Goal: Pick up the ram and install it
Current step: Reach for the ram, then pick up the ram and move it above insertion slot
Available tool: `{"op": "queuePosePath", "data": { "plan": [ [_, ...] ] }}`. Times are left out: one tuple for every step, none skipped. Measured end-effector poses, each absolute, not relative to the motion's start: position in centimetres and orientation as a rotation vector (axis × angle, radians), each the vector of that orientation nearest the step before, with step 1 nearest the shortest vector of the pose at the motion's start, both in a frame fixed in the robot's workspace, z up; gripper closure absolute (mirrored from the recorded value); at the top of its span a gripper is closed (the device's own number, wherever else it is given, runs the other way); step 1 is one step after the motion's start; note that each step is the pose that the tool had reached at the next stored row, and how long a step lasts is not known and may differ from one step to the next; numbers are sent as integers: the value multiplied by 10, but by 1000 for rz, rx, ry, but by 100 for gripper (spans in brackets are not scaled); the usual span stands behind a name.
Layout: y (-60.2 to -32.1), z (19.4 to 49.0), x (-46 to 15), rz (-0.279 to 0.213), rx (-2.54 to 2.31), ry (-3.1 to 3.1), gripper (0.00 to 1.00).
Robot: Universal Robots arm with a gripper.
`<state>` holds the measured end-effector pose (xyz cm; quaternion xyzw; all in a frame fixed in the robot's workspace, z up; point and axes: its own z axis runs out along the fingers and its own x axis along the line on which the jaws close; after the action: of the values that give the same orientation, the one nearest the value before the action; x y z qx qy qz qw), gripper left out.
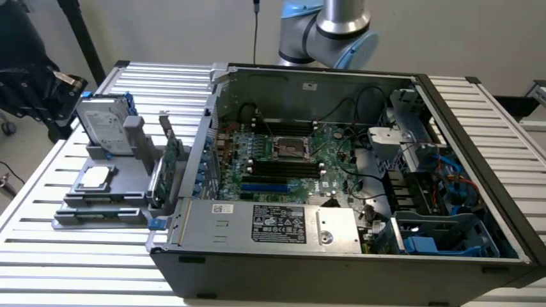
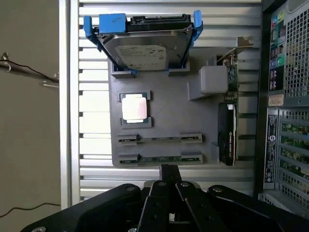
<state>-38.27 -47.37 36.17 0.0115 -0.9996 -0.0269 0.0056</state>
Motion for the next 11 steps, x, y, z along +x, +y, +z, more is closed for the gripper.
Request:
{"op": "queuePosePath", "data": {
  "plan": [
    [-474, 362, -383, -83, 54, -3128, 89],
    [-474, 362, -383, -81, 58, -3128, 89],
    [-474, 362, -383, -81, 58, -3128, 89],
    [-474, 362, -383, -80, 58, -3128, 89],
    [-474, 362, -383, -81, 58, -3128, 89],
    [-474, 362, -383, -80, 58, -3128, 89],
    [-474, 362, -383, -81, 58, -3128, 89],
    [-474, 362, -383, -81, 58, -3128, 89],
    [-474, 362, -383, -81, 58, -3128, 89],
    [-474, 362, -383, -81, 58, -3128, 89],
    [-474, 362, -383, -81, 58, -3128, 89]
  ]
}}
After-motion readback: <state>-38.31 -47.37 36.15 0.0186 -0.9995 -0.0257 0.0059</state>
